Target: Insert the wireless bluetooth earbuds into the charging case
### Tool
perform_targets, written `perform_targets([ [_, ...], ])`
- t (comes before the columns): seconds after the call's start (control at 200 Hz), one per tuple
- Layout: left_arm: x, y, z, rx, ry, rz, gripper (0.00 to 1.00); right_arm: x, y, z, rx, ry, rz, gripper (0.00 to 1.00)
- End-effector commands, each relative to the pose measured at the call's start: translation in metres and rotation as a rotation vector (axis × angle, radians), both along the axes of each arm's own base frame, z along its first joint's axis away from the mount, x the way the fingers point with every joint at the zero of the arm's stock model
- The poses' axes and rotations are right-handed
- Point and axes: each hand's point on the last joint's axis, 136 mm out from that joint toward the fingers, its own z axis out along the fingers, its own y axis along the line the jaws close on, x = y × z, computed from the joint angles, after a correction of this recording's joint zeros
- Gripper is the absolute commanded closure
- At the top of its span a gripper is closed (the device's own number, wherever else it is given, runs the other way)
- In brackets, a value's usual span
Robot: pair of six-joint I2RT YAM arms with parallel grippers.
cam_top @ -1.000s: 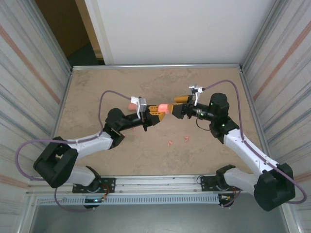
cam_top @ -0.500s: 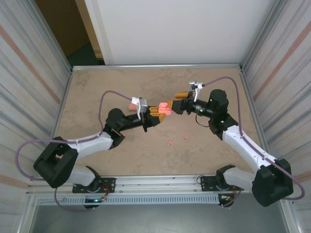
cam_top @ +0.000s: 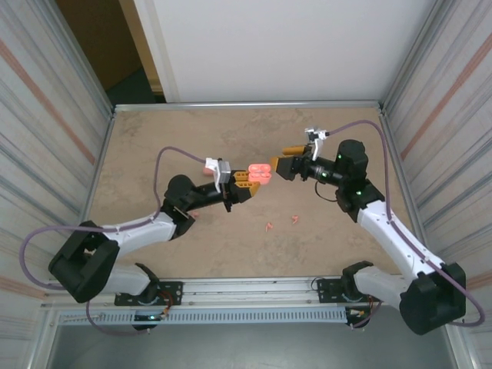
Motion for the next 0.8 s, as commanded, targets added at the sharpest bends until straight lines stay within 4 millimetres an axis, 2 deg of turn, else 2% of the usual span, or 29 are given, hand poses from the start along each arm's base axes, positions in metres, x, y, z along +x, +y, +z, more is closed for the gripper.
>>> perform_targets([
  [0.0,-0.006,0.009,0.009,-0.005,-0.084,0.043,1.00,-0.015,-0.012,0.005,-0.061,-0.003,-0.022,0.13],
  [0.241,-0.016,0.027,0.016,0.006,-0.165,0.113,1.00,-0.037,-0.026,-0.036,-0.174,0.119,-0.042,0.18],
  [0.416,-0.025,0.041,0.025,-0.003,-0.217,0.156,1.00,-0.050,-0.028,-0.079,-0.252,0.242,-0.033,0.22],
  [0.646,-0.031,0.051,0.035,-0.015,-0.246,0.182,1.00,-0.067,-0.008,-0.137,-0.397,0.341,0.026,0.28],
  [0.792,-0.036,0.054,0.041,-0.031,-0.259,0.178,1.00,-0.069,0.003,-0.169,-0.488,0.394,0.052,0.32],
])
